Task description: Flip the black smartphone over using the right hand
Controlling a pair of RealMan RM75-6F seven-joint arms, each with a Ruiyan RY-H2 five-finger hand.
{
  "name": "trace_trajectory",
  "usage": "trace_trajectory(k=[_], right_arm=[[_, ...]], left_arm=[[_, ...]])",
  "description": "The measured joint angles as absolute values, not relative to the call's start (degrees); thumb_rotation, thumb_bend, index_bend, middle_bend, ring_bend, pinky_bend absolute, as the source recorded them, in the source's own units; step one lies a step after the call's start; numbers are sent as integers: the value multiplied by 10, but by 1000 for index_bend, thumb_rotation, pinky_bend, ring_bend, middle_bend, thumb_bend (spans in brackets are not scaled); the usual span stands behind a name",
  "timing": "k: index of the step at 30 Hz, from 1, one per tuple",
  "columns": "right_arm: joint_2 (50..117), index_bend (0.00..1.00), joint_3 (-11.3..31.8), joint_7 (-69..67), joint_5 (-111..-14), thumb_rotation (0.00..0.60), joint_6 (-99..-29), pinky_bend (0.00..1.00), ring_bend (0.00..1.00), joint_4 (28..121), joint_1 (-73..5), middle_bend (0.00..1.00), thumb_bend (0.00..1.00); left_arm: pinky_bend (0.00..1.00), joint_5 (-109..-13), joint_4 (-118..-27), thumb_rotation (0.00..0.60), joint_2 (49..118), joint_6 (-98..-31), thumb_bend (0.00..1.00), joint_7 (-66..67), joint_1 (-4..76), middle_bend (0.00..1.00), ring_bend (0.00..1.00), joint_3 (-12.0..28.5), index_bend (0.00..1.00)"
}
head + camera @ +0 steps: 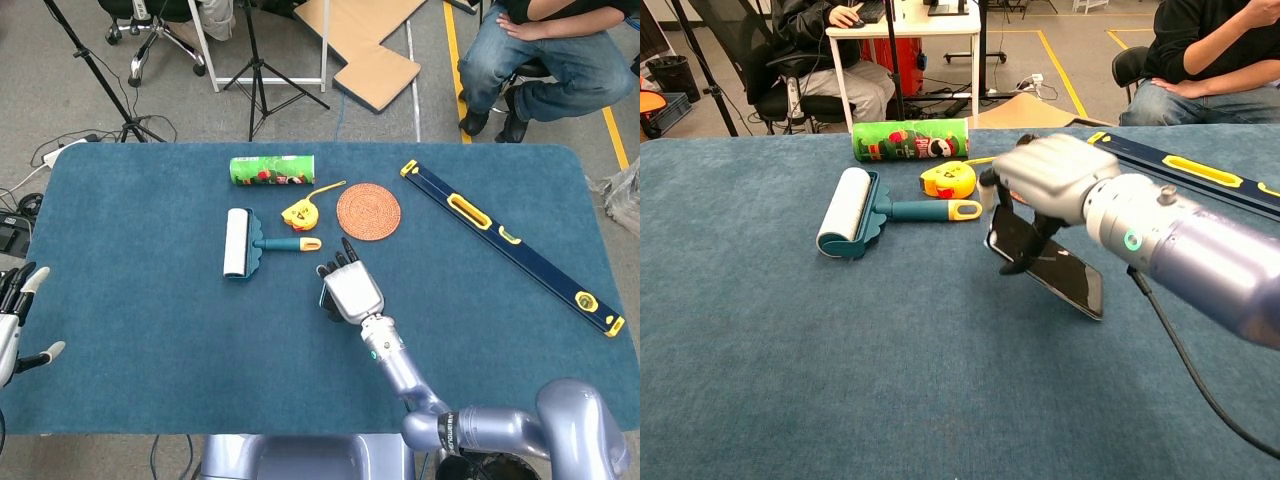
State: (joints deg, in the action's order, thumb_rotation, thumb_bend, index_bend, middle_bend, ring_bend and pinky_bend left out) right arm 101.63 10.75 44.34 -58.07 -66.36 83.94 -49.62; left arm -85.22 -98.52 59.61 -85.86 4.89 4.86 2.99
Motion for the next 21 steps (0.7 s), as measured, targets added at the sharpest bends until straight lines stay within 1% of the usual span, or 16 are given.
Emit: trace_trajectory(k=[6,13,17,21], right_arm=[[1006,402,141,310,-618,600,-683,112,244,843,-477,500,25],[1011,396,176,109,-669,600,-713,112,237,821,-452,497,35],[1022,392,181,-8,-702,600,-730,112,233,786,-438,493,49],[1040,392,168,-110,-746,600,-747,114,232,718,-421,493,59]], left_arm=[[0,-855,-986,600,596,-859,0,50,48,0,0,29,0],[0,-856,-987,600,598,-859,0,54,48,0,0,27,0],[0,-857,-988,600,598,-861,0,55,48,0,0,27,0],[0,-861,-989,600,598,-863,0,56,46,0,0,26,0]])
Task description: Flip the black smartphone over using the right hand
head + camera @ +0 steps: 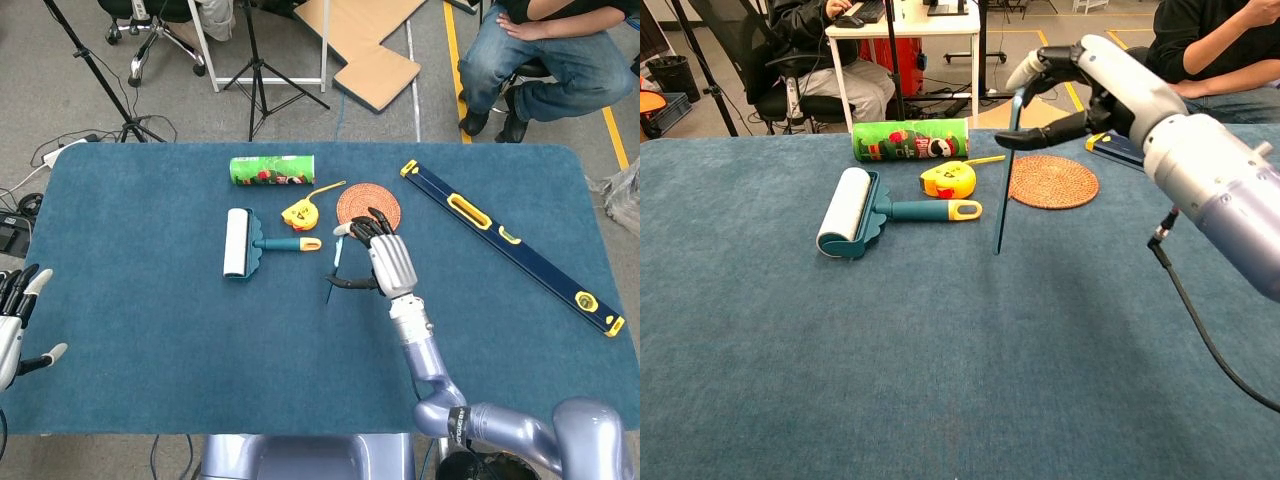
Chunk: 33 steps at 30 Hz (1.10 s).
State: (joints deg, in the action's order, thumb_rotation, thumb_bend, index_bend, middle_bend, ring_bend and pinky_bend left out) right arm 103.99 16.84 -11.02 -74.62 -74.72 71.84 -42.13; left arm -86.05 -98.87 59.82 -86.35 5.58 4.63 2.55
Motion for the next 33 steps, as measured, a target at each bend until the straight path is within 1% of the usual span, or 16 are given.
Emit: trace_trajectory(k=[2,5,9,15,21,24,27,29,30,33], right_arm=[[1052,392,151,-156,-770,600,-754,119,232,675,-410,492,60],[1065,392,133,-198,-788,600,-760,119,233,632,-397,492,66],[1083,392,121,-245,-804,600,-766,120,232,589,-385,491,66],[1092,392,115,-277,-815,600,-773,119,227,567,-370,481,66],[1086,369,110,-303,-818,600,-775,120,223,554,-353,461,67],[1083,366,111,-324,-814,600,-774,139,221,555,-344,456,67],[1080,316,113,-355,-810,600,-773,153,204,556,-334,394,63],[1078,240,115,-382,-806,600,-774,150,172,557,-325,308,59],[1077,223,116,-393,-804,600,-774,146,161,556,-321,288,57],[1074,180,117,-425,-800,600,-776,103,115,550,-306,231,54]], left_arm=[[0,-863,-989,600,599,-865,0,57,46,0,0,25,0],[0,-864,-989,600,599,-866,0,59,45,0,0,24,0],[0,-864,-989,600,600,-866,0,61,45,0,0,24,0],[0,-865,-990,600,602,-867,0,63,45,0,0,24,0],[0,-868,-990,600,601,-870,0,63,44,0,0,23,0],[0,-870,-991,600,602,-869,0,64,43,0,0,22,0],[0,-872,-991,600,602,-871,0,65,43,0,0,21,0],[0,-873,-992,600,602,-872,0,66,42,0,0,21,0],[0,-874,-992,600,602,-873,0,67,42,0,0,20,0],[0,-876,-993,600,603,-874,0,69,41,0,0,20,0]])
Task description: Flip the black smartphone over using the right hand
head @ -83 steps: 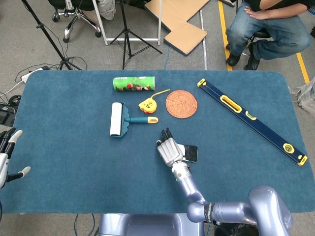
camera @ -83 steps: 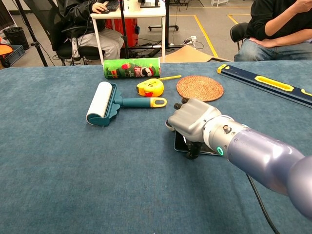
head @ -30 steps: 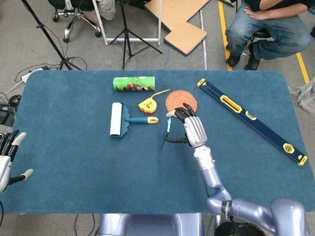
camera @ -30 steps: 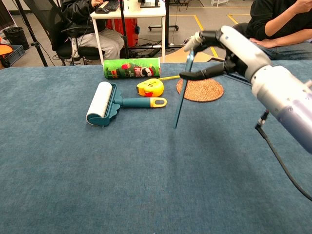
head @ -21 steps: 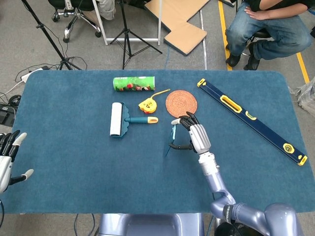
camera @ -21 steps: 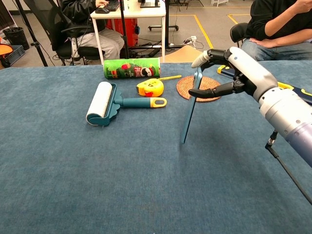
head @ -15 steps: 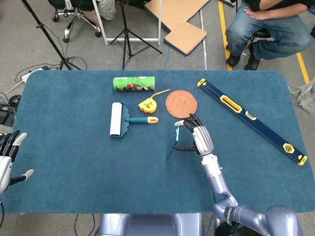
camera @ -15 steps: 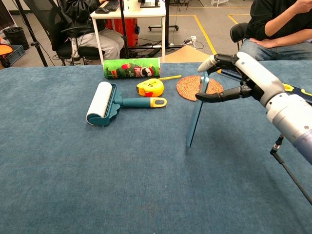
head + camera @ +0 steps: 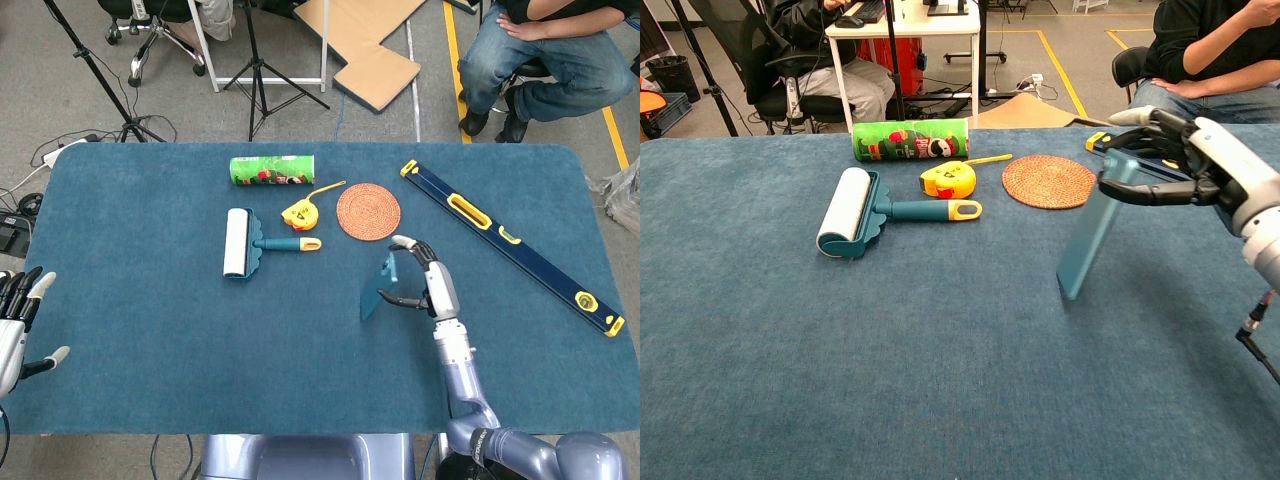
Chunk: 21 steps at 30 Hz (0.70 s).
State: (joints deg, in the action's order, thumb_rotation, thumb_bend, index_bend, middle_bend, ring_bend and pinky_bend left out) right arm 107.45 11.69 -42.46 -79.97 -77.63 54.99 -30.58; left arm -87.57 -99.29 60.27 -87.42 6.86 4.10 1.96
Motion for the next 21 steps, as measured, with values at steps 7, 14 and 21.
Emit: trace_trajectory(k=[7,14,21], right_arm=[[1067,118,116,-477,-800,600,-791,0,0,521,-276,72,51],[1047,115,122,-482,-803,600,-813,0,0,512,-260,55,51],[985,72,110,-434,-841,600,-848,0,0,554,-248,8,21]], left_arm=[[0,-879,-994,600,605,-875,0,76,40,0,0,17,0],[0,-888,-996,600,606,-882,0,80,37,0,0,14,0],[0,-897,-997,600,605,-890,0,78,34,0,0,13,0]])
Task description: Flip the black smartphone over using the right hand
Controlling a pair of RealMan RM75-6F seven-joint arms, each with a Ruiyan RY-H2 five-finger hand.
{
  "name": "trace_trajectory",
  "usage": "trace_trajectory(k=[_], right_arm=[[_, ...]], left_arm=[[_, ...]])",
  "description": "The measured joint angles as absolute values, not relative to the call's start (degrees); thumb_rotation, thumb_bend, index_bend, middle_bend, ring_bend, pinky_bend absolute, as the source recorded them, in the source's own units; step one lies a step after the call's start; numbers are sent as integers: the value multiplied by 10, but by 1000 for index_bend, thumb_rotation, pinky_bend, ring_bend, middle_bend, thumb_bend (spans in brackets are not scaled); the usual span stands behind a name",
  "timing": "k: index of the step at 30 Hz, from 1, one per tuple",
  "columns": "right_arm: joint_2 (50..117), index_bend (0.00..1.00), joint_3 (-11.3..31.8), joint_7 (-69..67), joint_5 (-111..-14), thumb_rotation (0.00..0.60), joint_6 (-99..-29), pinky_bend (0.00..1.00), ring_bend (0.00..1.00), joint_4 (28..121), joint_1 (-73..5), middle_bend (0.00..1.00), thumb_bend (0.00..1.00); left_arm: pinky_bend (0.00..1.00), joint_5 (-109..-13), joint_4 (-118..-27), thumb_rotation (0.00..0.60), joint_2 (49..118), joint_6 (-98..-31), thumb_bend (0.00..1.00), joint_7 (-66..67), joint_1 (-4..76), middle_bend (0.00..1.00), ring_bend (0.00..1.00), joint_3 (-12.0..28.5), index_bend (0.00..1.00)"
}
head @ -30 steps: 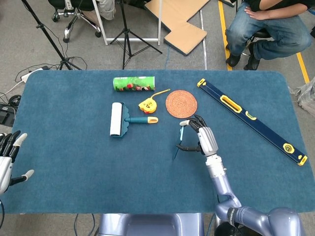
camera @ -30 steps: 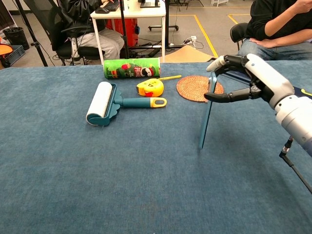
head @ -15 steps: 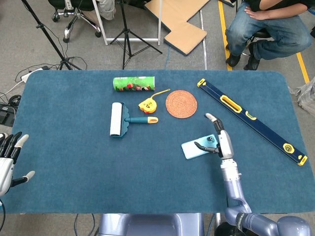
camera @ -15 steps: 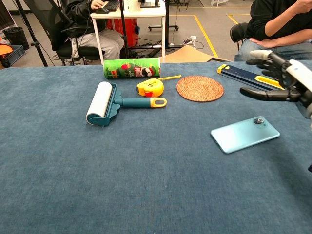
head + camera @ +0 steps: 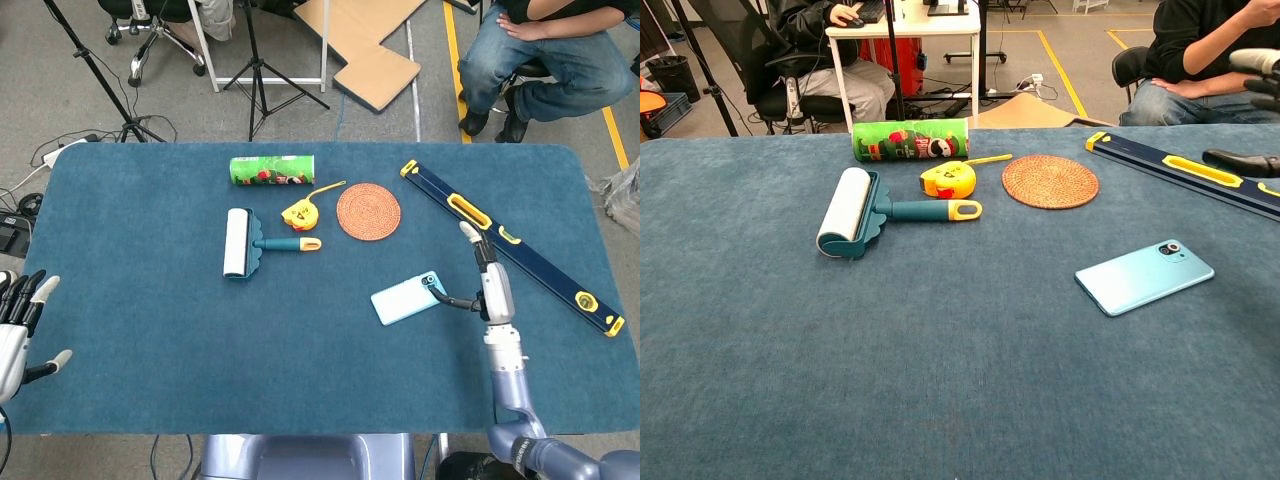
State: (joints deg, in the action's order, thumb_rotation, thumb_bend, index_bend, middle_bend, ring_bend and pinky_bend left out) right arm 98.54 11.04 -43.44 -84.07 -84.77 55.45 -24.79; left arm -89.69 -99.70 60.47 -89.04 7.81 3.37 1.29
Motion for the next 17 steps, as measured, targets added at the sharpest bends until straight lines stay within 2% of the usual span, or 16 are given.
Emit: trace_trajectory(k=[7,17], right_arm=[[892,32,68,-267,-897,600,-878,0,0,648,-226,0,0],[738,23,10,58,-913,600,-919,0,0,906,-140,0,0]], left_arm=[[0,-912,-990,600,604,-898,0,73,31,0,0,8,0],[0,-930,-984,600,600,-913,0,47,25,0,0,4,0]])
